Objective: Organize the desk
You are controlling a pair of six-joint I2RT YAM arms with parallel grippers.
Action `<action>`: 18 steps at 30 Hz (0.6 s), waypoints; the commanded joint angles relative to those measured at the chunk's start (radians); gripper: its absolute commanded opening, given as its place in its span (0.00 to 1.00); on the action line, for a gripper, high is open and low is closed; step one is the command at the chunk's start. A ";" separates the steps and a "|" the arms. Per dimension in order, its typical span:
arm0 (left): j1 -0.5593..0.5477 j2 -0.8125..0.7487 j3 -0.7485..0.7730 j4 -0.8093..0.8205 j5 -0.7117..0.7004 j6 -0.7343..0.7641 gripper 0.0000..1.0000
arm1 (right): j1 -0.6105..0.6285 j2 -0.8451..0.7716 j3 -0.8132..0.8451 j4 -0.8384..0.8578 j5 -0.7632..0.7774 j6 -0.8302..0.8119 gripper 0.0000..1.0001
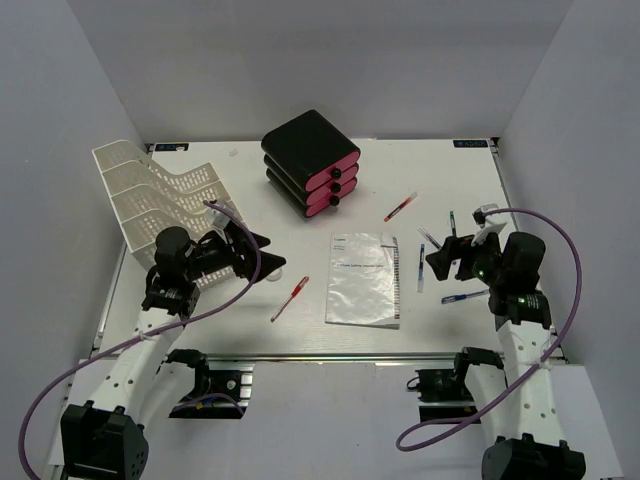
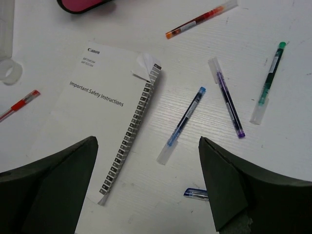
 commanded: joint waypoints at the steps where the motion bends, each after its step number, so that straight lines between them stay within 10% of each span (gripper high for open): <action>1: 0.003 -0.001 0.000 0.071 0.081 -0.040 0.98 | -0.008 -0.032 0.025 -0.006 -0.096 -0.046 0.89; 6: 0.003 0.008 -0.001 0.085 0.082 -0.058 0.98 | -0.012 -0.069 0.007 -0.098 -0.355 -0.228 0.89; 18: -0.196 0.160 0.089 -0.059 -0.089 0.018 0.98 | -0.009 0.059 0.103 -0.262 -0.392 -0.422 0.89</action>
